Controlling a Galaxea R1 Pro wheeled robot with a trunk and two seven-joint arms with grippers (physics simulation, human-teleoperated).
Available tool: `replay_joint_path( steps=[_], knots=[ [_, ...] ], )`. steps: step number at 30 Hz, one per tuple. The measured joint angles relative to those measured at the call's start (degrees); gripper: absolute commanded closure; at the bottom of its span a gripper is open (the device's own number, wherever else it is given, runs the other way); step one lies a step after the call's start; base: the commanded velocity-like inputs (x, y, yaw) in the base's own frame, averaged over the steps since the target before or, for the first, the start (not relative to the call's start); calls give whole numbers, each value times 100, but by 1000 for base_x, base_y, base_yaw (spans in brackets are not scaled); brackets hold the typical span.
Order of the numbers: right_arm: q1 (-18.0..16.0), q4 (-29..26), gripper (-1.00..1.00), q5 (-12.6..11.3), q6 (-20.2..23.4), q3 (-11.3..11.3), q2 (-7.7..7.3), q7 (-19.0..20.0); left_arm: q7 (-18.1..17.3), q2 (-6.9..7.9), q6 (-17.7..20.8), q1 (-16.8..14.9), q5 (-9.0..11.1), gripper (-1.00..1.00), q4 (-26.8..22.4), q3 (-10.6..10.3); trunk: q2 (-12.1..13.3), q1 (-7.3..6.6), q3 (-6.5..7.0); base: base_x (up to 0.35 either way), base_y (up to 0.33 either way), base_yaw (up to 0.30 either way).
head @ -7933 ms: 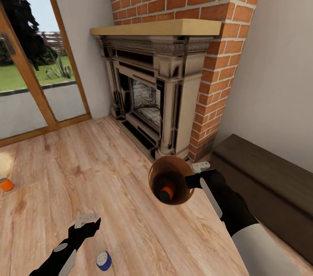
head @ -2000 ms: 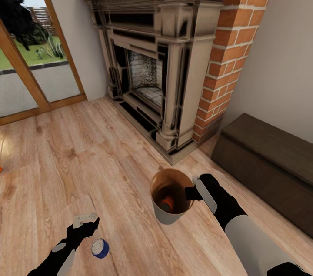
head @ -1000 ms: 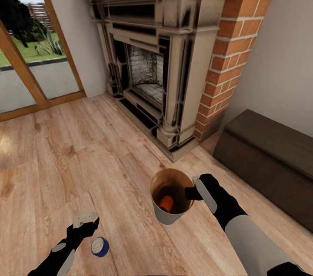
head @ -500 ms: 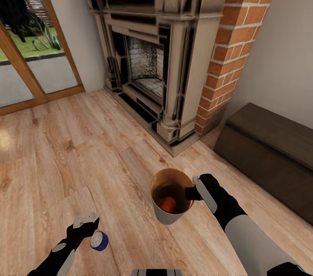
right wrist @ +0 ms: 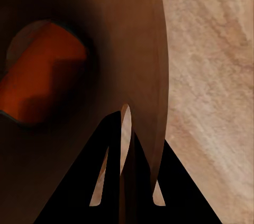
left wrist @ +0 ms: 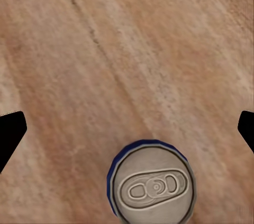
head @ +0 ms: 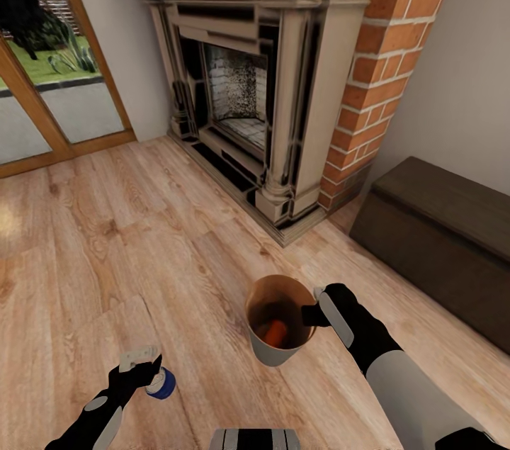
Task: Put the three can of soda from the living room inside the tash can in the kitchen.
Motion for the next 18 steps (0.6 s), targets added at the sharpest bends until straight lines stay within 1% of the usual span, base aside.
replay_joint_path(
  steps=[5,10,18],
  knots=[
    [0,0,100,2,1,0,2,0,0,0,0,0,0,-100,0,0,-201,110,-136,0,0,0],
    [-1,0,100,-8,-1,0,0,0,-1,0,0,0,0,-100,0,0,-203,110,-174,0,0,0],
    [-1,0,100,-9,-1,0,2,0,0,0,0,0,0,-100,0,0,-203,110,-188,0,0,0]
  ],
)
